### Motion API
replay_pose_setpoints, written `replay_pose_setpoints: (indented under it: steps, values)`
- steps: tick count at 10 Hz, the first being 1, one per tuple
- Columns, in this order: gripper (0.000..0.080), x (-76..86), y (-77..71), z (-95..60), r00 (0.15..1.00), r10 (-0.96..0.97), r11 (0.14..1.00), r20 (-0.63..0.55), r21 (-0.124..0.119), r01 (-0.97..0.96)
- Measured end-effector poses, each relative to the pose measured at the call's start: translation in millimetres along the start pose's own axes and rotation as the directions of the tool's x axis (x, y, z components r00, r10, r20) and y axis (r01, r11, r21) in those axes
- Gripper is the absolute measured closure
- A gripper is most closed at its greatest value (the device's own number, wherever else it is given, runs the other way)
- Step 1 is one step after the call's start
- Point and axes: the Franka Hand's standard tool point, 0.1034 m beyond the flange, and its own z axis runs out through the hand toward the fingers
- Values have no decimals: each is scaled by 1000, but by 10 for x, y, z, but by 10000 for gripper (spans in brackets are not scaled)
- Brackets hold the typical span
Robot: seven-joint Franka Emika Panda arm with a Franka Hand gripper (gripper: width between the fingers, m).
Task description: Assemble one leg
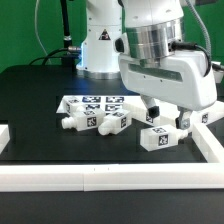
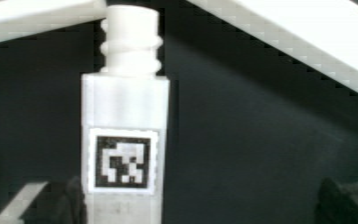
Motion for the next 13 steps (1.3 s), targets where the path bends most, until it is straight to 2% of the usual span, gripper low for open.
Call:
replay_pose_setpoints:
  steps: [1,2,3,4,5,8,10,12,13]
  values:
    - [150,0,22,18,1000,2,1000,4,-5,-2]
    - [150,18,99,89,1000,4,1000,17,-21,-4]
    - [150,51,151,158,1000,0,1000,14,-25,0]
    - [150,53,200,248,1000,-6,1000,5,-27,6]
    - [150,34,240,353,1000,-6,999,9,-40,7]
    - [172,12,226,382,1000,-13,999,11,-42,13]
    - [511,11,225,382,1000,-13,999,11,-42,14]
    - [517,2,228,384,1000,-26,999,11,-45,27]
    - [517,-33,228,389,997,-75,996,6,-54,75]
